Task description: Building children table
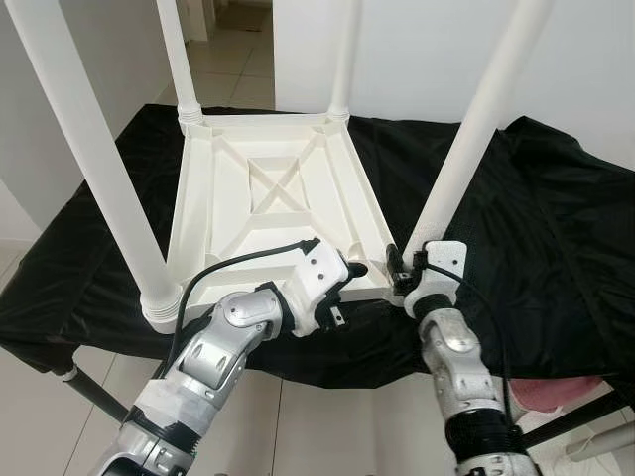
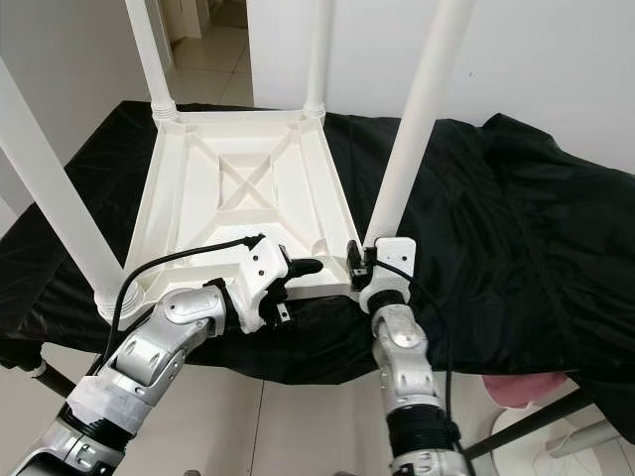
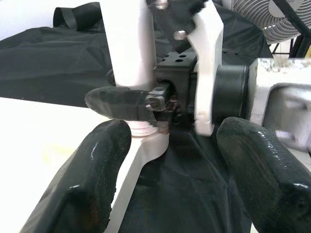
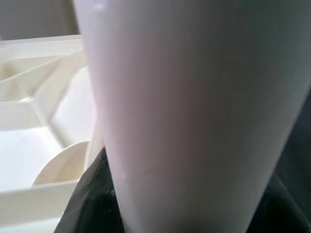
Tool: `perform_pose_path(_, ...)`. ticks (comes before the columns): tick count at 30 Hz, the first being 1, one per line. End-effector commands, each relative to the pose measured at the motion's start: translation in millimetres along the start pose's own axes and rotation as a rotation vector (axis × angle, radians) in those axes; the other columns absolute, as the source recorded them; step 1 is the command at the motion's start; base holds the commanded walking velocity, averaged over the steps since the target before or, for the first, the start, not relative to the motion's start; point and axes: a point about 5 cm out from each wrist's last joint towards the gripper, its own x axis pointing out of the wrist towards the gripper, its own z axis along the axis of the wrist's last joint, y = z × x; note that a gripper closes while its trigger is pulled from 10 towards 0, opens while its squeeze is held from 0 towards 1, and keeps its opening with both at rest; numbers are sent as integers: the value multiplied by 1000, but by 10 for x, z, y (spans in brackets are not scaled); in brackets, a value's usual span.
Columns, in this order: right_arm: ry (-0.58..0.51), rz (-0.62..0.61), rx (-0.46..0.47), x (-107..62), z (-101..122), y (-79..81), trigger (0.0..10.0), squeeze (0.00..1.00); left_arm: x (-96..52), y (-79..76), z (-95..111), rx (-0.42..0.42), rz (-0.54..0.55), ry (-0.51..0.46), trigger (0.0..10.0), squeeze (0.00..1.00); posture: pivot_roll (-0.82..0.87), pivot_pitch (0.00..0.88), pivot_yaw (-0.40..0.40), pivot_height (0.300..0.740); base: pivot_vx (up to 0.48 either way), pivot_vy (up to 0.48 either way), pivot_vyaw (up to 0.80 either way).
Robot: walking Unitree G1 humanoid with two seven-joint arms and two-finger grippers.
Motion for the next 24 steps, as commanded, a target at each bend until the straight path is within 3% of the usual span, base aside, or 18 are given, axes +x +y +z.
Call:
perform_pose_path(1,62,-69,59,-41,-116,-26,10000,0,20,-42,-19,-7,-14,6,10000,0,-63,0,-5,740,0,0,0)
perform_pose_path(7,25,4,91,-55,-55,74,10000,0,40,-75,-19,-15,-25,1,10000,0,-66,0,-5,740,0,0,0)
perform_pose_path(8,11,24,92,-48,-28,32,10000,125,41,-49,-18,-9,-16,1,10000,0,-65,0,-10,740,0,0,0)
perform_pose_path(9,11,24,92,-48,-28,32,10000,125,41,-49,-18,-9,-16,1,10000,0,-65,0,-10,740,0,0,0)
perform_pose_path(10,6,27,94,-46,-7,23,10000,1000,42,-36,-9,-8,-12,-3,10000,0,-65,0,-15,740,0,0,0)
perform_pose_path(16,-2,29,76,-47,41,3,10000,1000,49,-11,-9,-2,4,-4,10000,0,-65,0,-23,740,0,0,0)
perform_pose_path(21,-26,100,26,-73,87,-112,10000,1000,37,-32,1,-5,1,-9,10000,0,-59,0,-23,740,0,0,0)
perform_pose_path(22,-31,145,13,-96,91,-154,10000,333,21,-34,-4,-4,-1,-6,10000,0,-57,0,-19,740,0,0,0)
perform_pose_path(23,-31,145,13,-96,91,-154,10000,333,21,-34,-4,-4,-1,-6,10000,0,-57,0,-19,740,0,0,0)
perform_pose_path(24,-32,209,4,-120,92,-192,10000,0,1,-29,-10,-2,-2,-1,10000,0,-53,0,-19,740,0,0,0)
